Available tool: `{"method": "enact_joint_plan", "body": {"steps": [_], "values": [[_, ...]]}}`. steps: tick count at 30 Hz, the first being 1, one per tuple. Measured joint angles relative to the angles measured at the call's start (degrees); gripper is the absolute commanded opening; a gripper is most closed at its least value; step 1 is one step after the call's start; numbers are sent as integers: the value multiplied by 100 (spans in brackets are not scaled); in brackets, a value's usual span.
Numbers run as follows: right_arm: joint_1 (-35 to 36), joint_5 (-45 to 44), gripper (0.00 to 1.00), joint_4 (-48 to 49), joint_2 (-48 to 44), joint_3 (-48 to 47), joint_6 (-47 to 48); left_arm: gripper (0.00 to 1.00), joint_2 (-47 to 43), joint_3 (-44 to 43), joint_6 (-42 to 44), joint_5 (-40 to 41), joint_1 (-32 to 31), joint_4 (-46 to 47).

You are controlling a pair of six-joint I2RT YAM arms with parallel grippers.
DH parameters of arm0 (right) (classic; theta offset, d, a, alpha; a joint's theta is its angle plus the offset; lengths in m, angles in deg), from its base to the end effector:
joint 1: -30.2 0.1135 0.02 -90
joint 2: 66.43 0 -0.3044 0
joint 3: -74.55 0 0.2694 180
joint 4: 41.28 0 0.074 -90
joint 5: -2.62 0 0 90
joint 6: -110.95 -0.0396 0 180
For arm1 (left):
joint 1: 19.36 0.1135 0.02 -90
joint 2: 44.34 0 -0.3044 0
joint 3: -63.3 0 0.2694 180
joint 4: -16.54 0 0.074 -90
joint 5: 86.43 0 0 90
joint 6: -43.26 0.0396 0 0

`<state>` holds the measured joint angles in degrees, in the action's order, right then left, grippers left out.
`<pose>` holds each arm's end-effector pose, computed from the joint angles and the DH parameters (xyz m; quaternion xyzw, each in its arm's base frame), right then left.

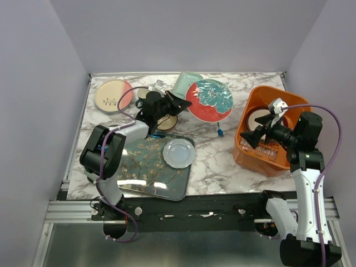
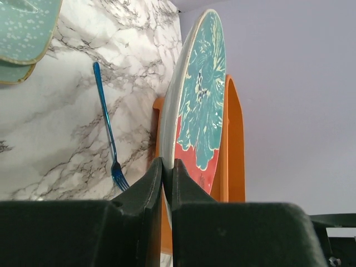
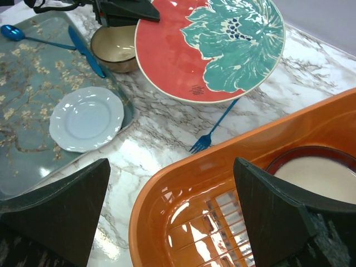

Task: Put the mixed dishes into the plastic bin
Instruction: Pick up the plate at the center of the board.

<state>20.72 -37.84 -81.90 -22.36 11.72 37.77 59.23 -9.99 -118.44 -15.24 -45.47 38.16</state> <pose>0.1518 0.0052 0.3747 -0.2824 0.7356 0.2222 0.5743 0.3843 -0.2026 0.2568 -0.1917 0.7311 -0.5660 0.3292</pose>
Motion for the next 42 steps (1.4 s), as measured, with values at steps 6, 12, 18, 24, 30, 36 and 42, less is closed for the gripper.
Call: {"method": "enact_joint_plan", "body": {"steps": [6, 12, 18, 24, 30, 36, 42], "values": [[-2, 675, 100, -280, -9, 13, 433, 0, -678, 557, 162, -28, 59, -37], [-2, 1196, 100, -592, -24, 22, 935, 0, -1447, 1016, 254, -70, 66, -61], [-2, 1484, 100, -966, -22, 22, 1541, 0, -2253, 1445, 376, -177, 66, -225], [-2, 1558, 100, -1690, 28, -249, 2437, 0, -2894, 1867, 411, -275, 66, -389], [146, 1423, 100, -2065, 151, -699, 3073, 0, -3171, 2280, 234, -398, 66, -372], [1825, 144, 100, -2015, 313, -831, 3130, 0, -3383, 2590, -7, -509, 46, -380], [3198, -1414, 100, -1934, 684, -1316, 3191, 0, -3602, 2715, -278, -516, -105, -385]]}}
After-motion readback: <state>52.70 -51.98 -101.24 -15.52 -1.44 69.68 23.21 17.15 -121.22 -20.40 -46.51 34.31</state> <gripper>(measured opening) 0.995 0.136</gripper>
